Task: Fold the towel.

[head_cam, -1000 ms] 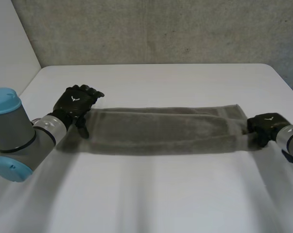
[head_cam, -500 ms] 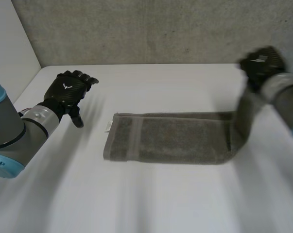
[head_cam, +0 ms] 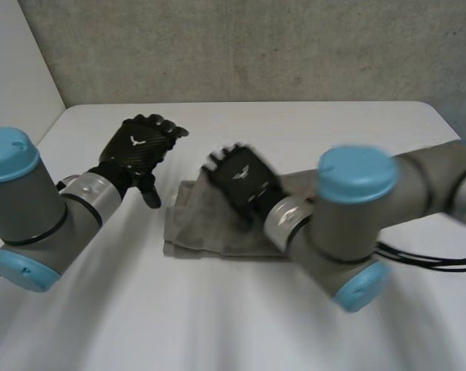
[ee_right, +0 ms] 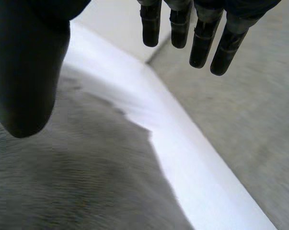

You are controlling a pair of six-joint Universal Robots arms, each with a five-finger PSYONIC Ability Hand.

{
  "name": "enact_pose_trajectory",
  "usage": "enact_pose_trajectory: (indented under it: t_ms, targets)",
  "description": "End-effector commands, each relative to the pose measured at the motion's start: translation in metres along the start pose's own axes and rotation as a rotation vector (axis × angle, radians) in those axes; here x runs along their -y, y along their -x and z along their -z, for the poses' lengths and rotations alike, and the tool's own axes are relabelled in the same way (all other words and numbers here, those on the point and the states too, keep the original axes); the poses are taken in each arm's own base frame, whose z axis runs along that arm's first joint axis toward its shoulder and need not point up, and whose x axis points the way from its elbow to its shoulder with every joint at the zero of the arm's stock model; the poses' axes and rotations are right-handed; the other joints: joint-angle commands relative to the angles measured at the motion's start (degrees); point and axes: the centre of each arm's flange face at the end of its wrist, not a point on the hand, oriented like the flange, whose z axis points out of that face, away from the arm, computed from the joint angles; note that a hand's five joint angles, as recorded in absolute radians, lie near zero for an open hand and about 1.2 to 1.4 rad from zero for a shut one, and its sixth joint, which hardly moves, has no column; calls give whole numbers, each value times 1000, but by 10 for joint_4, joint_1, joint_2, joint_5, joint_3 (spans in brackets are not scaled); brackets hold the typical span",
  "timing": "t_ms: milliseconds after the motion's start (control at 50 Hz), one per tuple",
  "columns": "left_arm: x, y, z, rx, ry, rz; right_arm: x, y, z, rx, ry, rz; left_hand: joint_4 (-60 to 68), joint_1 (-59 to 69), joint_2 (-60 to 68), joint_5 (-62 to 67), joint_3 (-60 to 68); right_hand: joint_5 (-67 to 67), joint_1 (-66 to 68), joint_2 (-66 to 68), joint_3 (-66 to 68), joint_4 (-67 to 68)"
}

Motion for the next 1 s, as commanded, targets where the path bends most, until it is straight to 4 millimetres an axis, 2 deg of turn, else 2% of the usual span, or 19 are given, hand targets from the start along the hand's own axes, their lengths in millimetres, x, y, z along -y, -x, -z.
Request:
enact_pose_trajectory:
  t_ms: [20, 60, 100, 120, 160, 180, 220, 340, 400, 440, 460, 480, 500, 540, 580, 660, 780, 880, 1000]
  targets:
    - [12, -32, 5, -63, -23, 16, 2, -57, 34, -112, 38, -178, -36, -35, -30, -110, -23, -34, -34, -45, -43, -47]
    - [14, -38, 6, -77, -29, 25, -7, -61, 41, -122, 79, -191, -36, -35, -30, -110, -23, -34, -34, -45, -43, -47]
    - [14, -49, 6, -102, -29, 41, -29, -68, 55, -143, 171, -224, -36, -35, -30, -110, -23, -34, -34, -45, -43, -47]
    - [14, -49, 6, -102, -29, 41, -29, -68, 55, -143, 172, -224, -36, -35, -30, -110, -23, -34, -34, -45, -43, -47]
    - [7, -58, 4, -115, -15, 44, -48, -69, 67, -158, 234, -250, -34, -33, -28, -109, -21, -24, -23, -34, -32, -36]
    - [7, -58, 4, -115, -15, 44, -48, -69, 67, -158, 235, -250, -34, -33, -28, -109, -21, -23, -23, -34, -32, -36]
    - [-1, -67, 1, -112, 2, 41, -65, -68, 75, -163, 295, -265, -32, -32, -26, -107, -19, 37, 38, 27, 29, 25]
    - [-8, -68, -2, -84, 25, 45, -81, -67, 82, -161, 348, -271, -32, -32, -26, -107, -19, 79, 80, 69, 71, 67]
    - [-8, -68, -2, -82, 28, 46, -86, -68, 82, -164, 358, -258, -34, -33, -28, -109, -21, 150, 151, 140, 142, 137]
    - [-7, -67, -2, -80, 27, 48, -91, -68, 78, -169, 362, -246, -34, -33, -28, -109, -21, 280, 281, 270, 272, 268]
    - [-7, -67, -2, -80, 27, 48, -91, -68, 78, -169, 362, -246, -34, -33, -28, -109, -21, 281, 282, 271, 273, 269]
    - [-7, -67, -1, -79, 24, 49, -94, -68, 77, -168, 365, -246, -34, -33, -28, -109, -21, 383, 383, 372, 374, 370]
    - [-7, -67, -1, -79, 24, 49, -94, -68, 77, -168, 365, -246, -34, -33, -28, -109, -21, 384, 384, 373, 375, 371]
    - [-6, -67, 0, -80, 26, 49, -96, -70, 74, -181, 365, -240, -34, -33, -28, -109, -21, 603, 604, 593, 595, 590]
    - [-5, -67, 0, -78, 23, 48, -98, -72, 72, -197, 366, -233, -34, -33, -28, -109, -21, 665, 666, 655, 657, 653]
    - [-6, -65, 0, -74, 24, 49, -103, -77, 71, -229, 387, -205, -34, -33, -28, -109, -21, 666, 666, 655, 657, 653]
    - [-5, -62, 0, -65, 26, 49, -108, -89, 80, -278, 462, -51, -34, -33, -28, -109, -21, 666, 666, 655, 657, 653]
    - [12, -48, 4, -28, -15, 48, -90, -109, 97, -320, 478, 101, -34, -33, -28, -109, -21, 666, 666, 655, 657, 653]
    - [17, -36, 5, 3, -27, 70, -75, -120, 105, -339, 475, 111, -34, -33, -28, -109, -21, 666, 666, 655, 657, 653]
